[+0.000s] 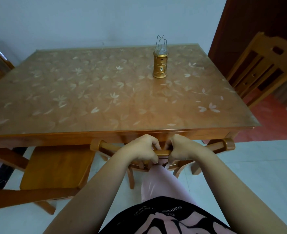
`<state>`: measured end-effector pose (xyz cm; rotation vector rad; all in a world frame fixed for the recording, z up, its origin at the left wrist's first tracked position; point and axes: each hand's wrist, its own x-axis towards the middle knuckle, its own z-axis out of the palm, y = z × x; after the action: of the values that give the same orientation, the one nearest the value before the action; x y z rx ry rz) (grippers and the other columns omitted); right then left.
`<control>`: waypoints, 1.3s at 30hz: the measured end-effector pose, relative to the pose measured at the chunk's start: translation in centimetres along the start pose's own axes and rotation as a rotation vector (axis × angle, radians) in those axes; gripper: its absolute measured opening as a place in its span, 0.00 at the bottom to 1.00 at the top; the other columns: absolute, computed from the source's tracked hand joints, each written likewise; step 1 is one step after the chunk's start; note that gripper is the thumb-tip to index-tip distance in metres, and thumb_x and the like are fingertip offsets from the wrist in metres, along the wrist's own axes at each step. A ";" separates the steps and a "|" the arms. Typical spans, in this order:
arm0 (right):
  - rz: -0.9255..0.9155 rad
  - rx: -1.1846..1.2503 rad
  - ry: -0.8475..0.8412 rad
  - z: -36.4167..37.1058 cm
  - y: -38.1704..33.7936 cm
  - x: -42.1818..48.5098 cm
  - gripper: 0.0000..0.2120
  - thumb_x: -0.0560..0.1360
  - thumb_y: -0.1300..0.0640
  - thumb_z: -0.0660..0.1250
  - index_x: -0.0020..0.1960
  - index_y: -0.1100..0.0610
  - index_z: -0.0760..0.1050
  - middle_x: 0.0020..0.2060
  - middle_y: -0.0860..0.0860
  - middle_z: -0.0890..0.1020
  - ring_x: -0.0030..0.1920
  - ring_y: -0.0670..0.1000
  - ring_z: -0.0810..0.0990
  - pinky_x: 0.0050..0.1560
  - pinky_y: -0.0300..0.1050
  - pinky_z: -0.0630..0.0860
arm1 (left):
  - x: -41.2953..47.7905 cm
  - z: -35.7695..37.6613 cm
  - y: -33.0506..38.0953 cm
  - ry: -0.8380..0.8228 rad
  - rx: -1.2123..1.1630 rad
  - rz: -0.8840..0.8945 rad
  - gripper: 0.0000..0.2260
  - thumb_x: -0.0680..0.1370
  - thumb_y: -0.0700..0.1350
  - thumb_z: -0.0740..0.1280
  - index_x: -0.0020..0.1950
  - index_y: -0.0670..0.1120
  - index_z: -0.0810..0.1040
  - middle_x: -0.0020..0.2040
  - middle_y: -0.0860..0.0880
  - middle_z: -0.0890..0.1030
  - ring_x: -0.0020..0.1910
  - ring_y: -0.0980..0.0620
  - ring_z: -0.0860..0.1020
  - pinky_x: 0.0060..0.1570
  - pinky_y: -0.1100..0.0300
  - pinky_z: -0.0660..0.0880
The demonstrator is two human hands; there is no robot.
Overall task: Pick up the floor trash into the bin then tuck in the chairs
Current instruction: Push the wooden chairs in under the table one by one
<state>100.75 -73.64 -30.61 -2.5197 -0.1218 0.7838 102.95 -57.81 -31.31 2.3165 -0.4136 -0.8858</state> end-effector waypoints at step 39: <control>-0.068 0.008 0.263 -3.7 1.3 2.7 0.08 0.68 0.56 0.71 0.47 0.50 0.80 0.40 0.48 0.81 0.39 0.47 0.77 0.39 0.41 0.74 | 3.1 -3.1 -0.2 0.270 0.111 0.097 0.10 0.70 0.49 0.72 0.51 0.55 0.80 0.54 0.52 0.80 0.64 0.52 0.70 0.53 0.60 0.68</control>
<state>104.94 -75.74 -29.99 -2.5695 -0.1136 0.4198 107.39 -57.81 -31.15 2.4509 -0.4637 -0.5051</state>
